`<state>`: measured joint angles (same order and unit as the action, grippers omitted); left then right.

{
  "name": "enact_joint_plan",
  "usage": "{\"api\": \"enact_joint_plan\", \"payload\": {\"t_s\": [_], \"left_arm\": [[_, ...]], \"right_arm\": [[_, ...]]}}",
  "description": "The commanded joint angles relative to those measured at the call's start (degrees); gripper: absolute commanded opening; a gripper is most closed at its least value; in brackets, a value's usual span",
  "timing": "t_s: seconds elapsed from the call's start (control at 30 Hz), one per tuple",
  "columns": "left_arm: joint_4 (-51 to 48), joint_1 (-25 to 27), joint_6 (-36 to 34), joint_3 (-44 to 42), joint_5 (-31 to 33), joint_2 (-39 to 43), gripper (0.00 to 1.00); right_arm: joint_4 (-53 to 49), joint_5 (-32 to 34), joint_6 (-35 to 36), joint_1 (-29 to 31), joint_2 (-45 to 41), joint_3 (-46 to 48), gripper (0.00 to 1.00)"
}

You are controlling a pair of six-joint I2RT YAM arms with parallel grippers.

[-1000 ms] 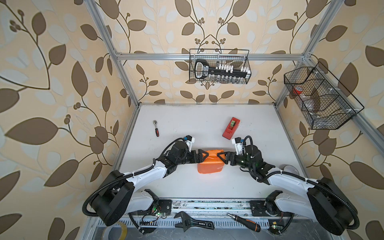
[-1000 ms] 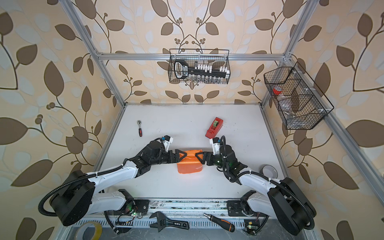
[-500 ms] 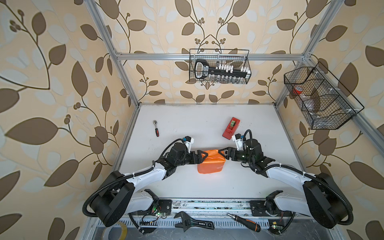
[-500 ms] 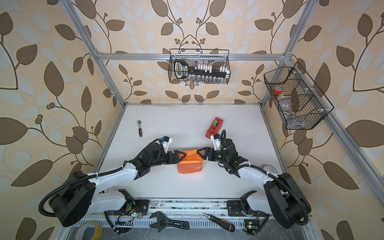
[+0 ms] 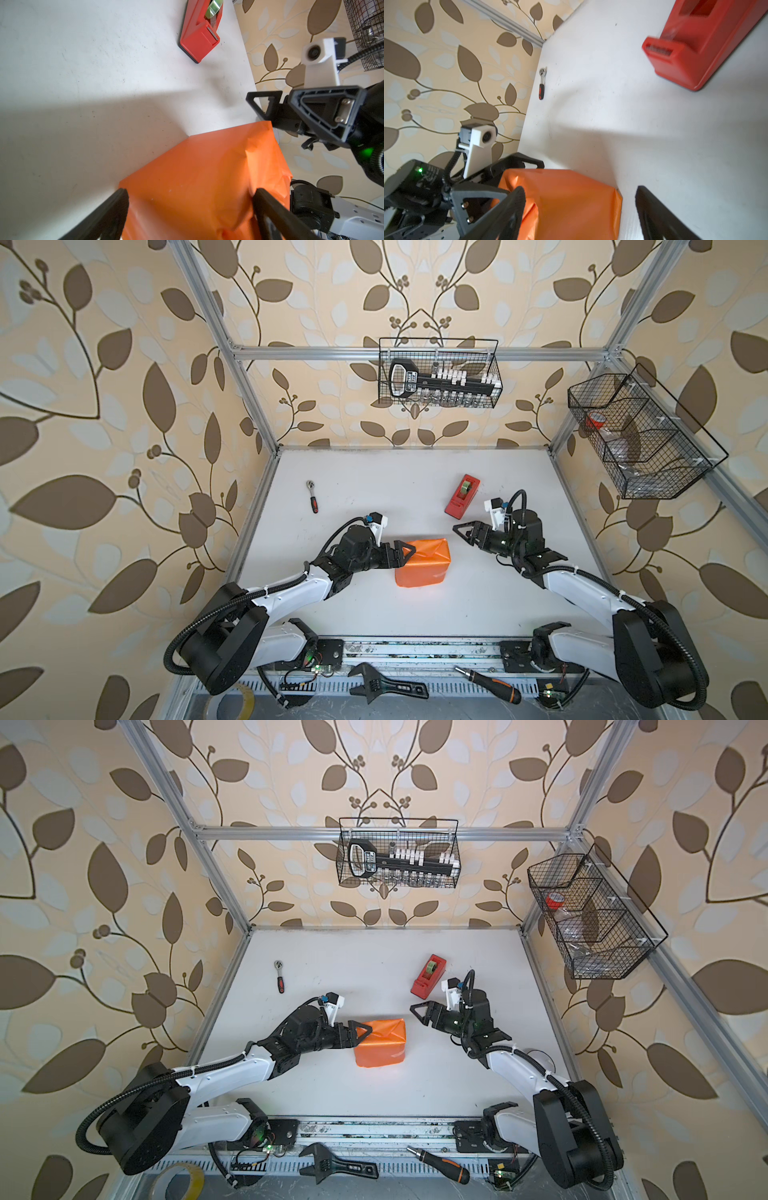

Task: Wrap the gift box in paper
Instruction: 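Release the box end with the right gripper and reach toward the red tape dispenser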

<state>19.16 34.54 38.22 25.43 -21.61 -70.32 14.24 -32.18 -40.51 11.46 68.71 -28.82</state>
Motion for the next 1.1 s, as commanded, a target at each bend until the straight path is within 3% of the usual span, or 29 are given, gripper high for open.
{"api": "enact_joint_plan", "payload": {"t_s": [0.0, 0.17, 0.57, 1.07], "left_arm": [[-9.7, 0.5, -3.0, -0.8, 1.0, -0.8, 0.94], [-9.6, 0.5, -2.9, -0.7, 0.9, -1.1, 0.94], [-9.8, 0.5, -3.2, 0.7, 0.4, -2.7, 0.94], [-9.6, 0.4, -3.7, 1.1, 0.4, -4.0, 0.94]], "right_arm": [[-2.0, 2.8, -0.5, -2.6, 1.7, -3.7, 0.83], [-0.9, 4.4, -2.1, -5.5, 10.9, -9.5, 0.78], [3.5, 2.3, -5.5, -5.8, 31.7, -22.5, 0.55], [8.9, -0.5, -9.9, -5.8, 38.9, -23.8, 0.32]]}}
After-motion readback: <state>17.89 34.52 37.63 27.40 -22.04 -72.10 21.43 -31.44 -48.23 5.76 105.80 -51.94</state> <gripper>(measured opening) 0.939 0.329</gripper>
